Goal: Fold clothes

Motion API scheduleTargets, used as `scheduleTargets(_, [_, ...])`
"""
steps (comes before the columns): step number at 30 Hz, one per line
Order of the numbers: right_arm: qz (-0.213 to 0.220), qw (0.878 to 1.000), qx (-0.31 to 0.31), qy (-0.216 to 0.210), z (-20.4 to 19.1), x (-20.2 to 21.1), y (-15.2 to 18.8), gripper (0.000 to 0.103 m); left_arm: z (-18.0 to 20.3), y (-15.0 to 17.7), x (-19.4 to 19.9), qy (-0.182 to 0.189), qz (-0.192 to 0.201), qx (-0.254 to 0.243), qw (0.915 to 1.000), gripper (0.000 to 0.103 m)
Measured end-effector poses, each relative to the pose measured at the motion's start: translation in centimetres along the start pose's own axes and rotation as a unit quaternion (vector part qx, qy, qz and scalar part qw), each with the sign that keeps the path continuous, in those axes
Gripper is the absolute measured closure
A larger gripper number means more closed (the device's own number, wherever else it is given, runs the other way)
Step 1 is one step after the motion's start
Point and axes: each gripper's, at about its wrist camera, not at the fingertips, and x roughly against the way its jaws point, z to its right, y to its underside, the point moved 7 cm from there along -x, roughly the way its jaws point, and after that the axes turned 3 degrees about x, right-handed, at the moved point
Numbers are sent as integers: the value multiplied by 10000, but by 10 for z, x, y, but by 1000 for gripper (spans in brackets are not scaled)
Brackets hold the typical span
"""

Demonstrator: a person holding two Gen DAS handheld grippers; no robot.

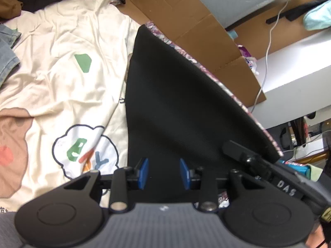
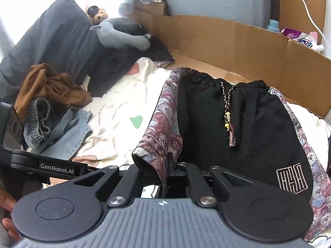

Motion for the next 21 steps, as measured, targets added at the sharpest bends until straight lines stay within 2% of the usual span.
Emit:
scheduleTargets(3, [94,9997,-221,-13,21,8,-1,101,6,4,-8,-65,-63,3,10000,67])
scheduleTargets(7, [280,9979,-586,56,53,19,3,101,15,11,-24,-221,-196,-199,9994,62])
scheduleTargets(12, [430,9938,-1013,153,89,31,21,101,23,25,-50,-350,-471,-401,9975,62])
scheduleTargets(21, [840,9798,-1798,259,146,43,46,101,29,54,-87,-545,-827,-524,9937,62])
